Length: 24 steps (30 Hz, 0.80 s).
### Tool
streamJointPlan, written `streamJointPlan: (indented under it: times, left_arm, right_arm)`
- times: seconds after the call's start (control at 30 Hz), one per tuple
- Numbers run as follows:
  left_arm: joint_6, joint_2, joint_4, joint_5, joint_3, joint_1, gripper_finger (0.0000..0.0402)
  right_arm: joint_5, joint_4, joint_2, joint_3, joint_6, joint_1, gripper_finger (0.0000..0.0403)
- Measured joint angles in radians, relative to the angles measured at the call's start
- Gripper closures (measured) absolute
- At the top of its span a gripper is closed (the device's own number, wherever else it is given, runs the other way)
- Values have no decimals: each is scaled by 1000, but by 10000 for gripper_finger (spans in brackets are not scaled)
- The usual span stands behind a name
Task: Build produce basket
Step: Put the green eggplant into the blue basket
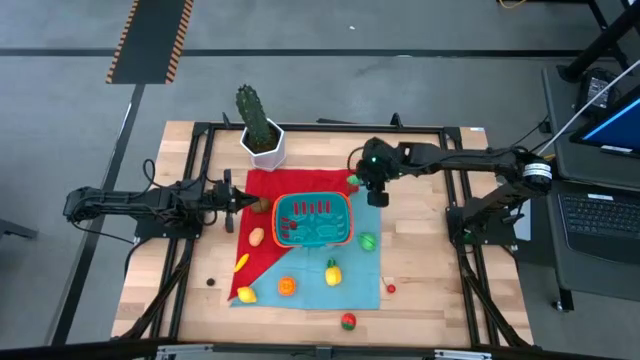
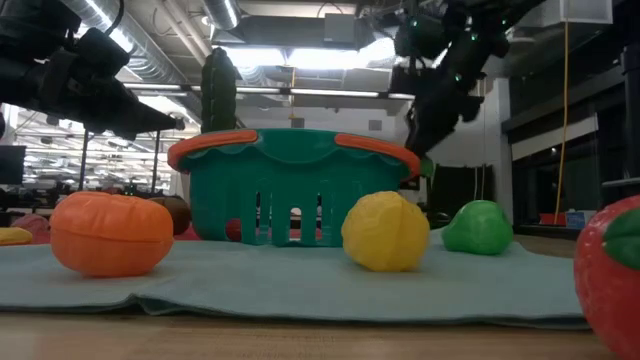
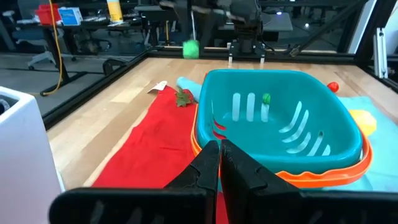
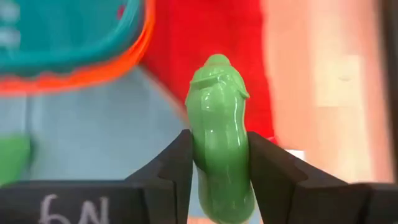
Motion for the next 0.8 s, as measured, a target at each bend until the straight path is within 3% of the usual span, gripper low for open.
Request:
streamJointPlan:
  times: [0.23, 0.43, 0.6, 0.8]
  left_arm:
    - [21, 0, 0, 0, 0, 0, 394]
    - [21, 0, 0, 0, 0, 0, 394]
    - [21, 0, 0, 0, 0, 0, 394]
    - [20, 0, 0, 0, 0, 0, 394]
  right_arm:
    - [-1, -4, -71, 2, 93, -1, 273]
    - [-6, 139, -166, -130, 165, -1, 273]
    - [-40, 397, -268, -286, 202, 19, 273]
    - [-171, 825, -352, -489, 195, 40, 273]
